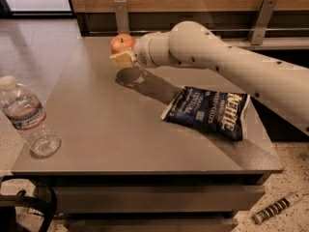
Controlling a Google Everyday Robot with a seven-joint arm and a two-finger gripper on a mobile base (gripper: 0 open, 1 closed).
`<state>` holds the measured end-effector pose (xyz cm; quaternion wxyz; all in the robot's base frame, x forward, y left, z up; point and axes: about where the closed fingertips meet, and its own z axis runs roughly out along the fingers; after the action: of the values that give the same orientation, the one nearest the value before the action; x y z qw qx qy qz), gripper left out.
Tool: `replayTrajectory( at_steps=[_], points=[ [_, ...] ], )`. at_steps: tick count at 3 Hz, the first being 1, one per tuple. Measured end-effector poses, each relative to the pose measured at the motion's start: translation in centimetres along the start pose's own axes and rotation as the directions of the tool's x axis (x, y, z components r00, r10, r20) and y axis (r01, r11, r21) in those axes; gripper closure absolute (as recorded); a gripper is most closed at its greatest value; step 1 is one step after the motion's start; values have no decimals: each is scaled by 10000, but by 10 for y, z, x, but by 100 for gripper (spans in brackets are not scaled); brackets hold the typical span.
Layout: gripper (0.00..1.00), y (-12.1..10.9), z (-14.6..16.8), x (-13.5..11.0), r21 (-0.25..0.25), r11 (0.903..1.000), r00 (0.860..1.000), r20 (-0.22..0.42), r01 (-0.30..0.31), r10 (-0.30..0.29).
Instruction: Move apple near water bottle
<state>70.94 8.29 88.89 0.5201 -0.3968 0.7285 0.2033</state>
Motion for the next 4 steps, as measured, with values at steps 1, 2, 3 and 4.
replayTrajectory(
  at_steps=[1,2,3,4],
  points=[
    [100,34,-21,14,-336,9994,9999,105,-131,135],
    [100,83,-36,14,-914,9957,9993,299,-174,202],
    [100,125,-61,14,-1318,9911,9970,725,-171,268],
    [100,140,-75,21,-1877,9817,9948,899,-312,488]
  ],
)
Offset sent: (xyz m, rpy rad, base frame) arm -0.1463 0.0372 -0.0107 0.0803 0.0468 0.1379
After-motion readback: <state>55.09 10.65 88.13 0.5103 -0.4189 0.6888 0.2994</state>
